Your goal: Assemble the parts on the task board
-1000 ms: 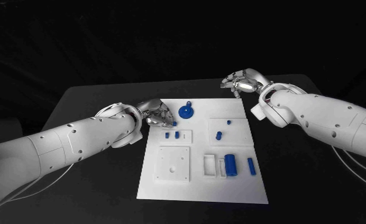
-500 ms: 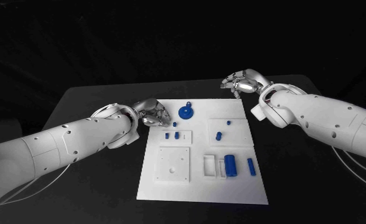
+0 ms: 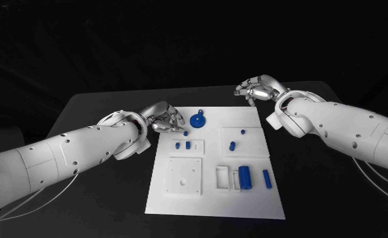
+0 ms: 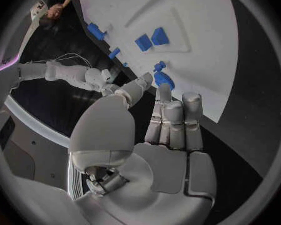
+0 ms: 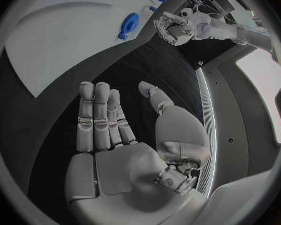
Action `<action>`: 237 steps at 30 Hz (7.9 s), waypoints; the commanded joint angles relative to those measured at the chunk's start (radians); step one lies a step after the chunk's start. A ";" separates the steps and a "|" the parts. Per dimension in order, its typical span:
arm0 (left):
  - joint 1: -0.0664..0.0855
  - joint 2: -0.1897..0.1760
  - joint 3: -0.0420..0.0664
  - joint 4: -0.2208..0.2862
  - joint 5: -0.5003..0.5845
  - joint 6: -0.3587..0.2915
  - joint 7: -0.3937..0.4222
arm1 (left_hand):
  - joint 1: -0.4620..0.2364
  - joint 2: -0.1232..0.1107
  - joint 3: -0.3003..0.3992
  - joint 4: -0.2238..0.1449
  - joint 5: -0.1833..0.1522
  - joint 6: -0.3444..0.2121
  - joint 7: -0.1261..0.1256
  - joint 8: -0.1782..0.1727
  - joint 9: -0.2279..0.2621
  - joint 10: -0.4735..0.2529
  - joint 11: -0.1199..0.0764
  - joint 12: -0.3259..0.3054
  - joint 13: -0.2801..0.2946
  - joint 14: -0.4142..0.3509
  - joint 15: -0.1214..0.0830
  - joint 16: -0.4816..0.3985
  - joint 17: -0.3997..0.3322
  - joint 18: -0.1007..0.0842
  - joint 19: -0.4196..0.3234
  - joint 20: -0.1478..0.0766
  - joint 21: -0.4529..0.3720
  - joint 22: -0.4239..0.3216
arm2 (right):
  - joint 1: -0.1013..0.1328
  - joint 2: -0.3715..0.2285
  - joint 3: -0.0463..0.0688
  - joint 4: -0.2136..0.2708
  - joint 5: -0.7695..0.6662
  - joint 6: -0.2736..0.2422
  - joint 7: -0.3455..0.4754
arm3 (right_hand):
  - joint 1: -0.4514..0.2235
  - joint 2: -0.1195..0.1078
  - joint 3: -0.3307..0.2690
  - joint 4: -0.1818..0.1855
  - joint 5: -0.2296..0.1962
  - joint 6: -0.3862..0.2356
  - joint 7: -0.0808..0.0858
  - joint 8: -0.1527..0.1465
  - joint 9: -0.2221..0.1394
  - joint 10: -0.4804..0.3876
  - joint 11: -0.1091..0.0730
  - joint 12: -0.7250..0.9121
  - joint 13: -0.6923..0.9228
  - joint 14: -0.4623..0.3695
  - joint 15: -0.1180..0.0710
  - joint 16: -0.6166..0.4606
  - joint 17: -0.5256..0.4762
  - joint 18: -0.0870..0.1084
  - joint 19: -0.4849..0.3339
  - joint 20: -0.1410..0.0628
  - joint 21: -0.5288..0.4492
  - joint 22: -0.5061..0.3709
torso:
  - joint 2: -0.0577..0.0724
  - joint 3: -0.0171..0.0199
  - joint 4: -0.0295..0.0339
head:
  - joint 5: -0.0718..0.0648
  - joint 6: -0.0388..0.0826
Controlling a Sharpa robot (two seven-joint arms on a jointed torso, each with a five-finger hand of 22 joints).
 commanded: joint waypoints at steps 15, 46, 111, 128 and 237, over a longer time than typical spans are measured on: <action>0.000 0.029 0.000 -0.003 -0.119 0.028 0.065 | 0.032 0.024 0.010 -0.051 0.036 0.027 -0.008 0.041 0.016 0.012 0.006 -0.055 -0.039 -0.040 0.007 -0.012 -0.003 0.021 -0.041 -0.026 -0.013 0.004 | 0.000 0.002 0.001 0.002 0.002 0.002 0.010 | -0.009 0.002 0.004 0.000 0.004 -0.002 0.007 0.006 -0.002 -0.006 -0.003 0.003 -0.001 -0.008 0.001 0.007 -0.001 0.044 0.006 -0.003 -0.004 0.002 | 0.001 0.0002 -0.0005 | 0.002 0.000; -0.003 0.055 0.000 -0.046 -0.190 0.061 0.012 | 0.030 0.053 0.007 -0.048 0.025 0.028 -0.021 0.062 0.012 0.046 -0.022 0.080 0.032 -0.038 -0.020 0.023 0.008 0.014 -0.031 -0.044 0.000 0.007 | 0.000 0.005 0.001 0.000 0.002 0.002 0.010 | -0.009 0.003 0.004 0.001 0.004 -0.002 0.007 0.006 -0.002 -0.006 -0.002 0.004 -0.002 -0.007 0.001 0.007 -0.001 0.044 0.007 -0.003 -0.005 0.003 | 0.000 -0.0001 -0.0002 | -0.004 -0.002; -0.005 0.047 0.000 -0.051 -0.114 0.067 0.019 | 0.027 0.058 0.017 -0.048 0.019 0.008 -0.012 0.060 -0.002 0.055 -0.013 -0.008 0.004 -0.025 -0.012 0.030 0.004 0.015 -0.025 -0.048 0.008 0.007 | 0.000 0.002 0.001 0.000 0.002 -0.001 0.011 | -0.010 0.002 0.005 0.001 0.004 -0.002 0.008 0.007 -0.003 -0.007 -0.002 0.006 -0.004 -0.008 0.001 0.008 -0.002 0.044 0.008 -0.003 -0.008 0.005 | 0.000 -0.0005 -0.0001 | -0.008 -0.007; -0.005 0.041 0.000 -0.037 -0.039 0.029 0.059 | 0.023 0.039 0.010 -0.049 0.014 -0.051 -0.008 0.029 -0.021 0.050 -0.009 -0.011 0.011 -0.023 -0.008 0.032 0.004 0.020 -0.018 -0.044 0.007 0.002 | 0.000 -0.001 0.001 0.003 0.003 -0.013 0.017 | -0.009 0.001 0.005 0.000 0.005 -0.003 0.008 0.006 -0.003 -0.007 -0.002 0.006 -0.005 -0.008 0.001 0.007 -0.002 0.044 0.008 -0.003 -0.008 0.006 | 0.001 0.0002 0.0003 | -0.008 -0.008; 0.025 -0.174 0.011 0.174 0.787 -0.030 0.204 | -0.115 0.096 -0.082 -0.026 0.152 -0.119 0.041 0.073 -0.034 0.122 0.070 -0.425 -0.155 -0.166 0.079 -0.434 -0.146 -0.047 -0.176 0.040 -0.300 -0.110 | -0.048 -0.109 -0.029 0.274 -0.972 0.209 -0.182 | 0.331 -0.110 0.465 0.021 -0.555 0.239 -0.076 0.110 0.075 0.377 -0.038 -0.764 -0.221 0.099 -0.032 -0.050 0.058 0.044 0.126 -0.036 -0.018 0.024 | 0.000 -0.0016 0.0009 | -0.076 0.026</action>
